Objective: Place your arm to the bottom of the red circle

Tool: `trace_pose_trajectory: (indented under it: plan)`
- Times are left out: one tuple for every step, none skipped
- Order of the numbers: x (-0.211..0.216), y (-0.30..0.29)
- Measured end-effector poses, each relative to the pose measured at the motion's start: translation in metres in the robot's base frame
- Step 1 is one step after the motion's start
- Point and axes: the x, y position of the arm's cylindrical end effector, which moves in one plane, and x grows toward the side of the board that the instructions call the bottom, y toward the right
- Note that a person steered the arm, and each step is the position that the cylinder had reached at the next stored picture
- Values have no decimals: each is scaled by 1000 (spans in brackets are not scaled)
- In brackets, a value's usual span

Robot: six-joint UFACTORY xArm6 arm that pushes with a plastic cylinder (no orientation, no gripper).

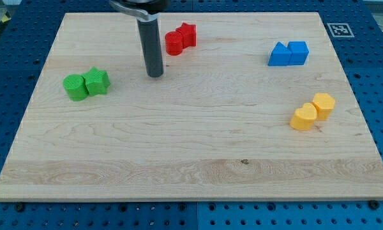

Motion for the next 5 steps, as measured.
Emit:
trace_pose_trajectory:
  plan:
    - [0, 3]
    - [0, 9]
    - [0, 26]
    - [0, 43]
    - [0, 60]
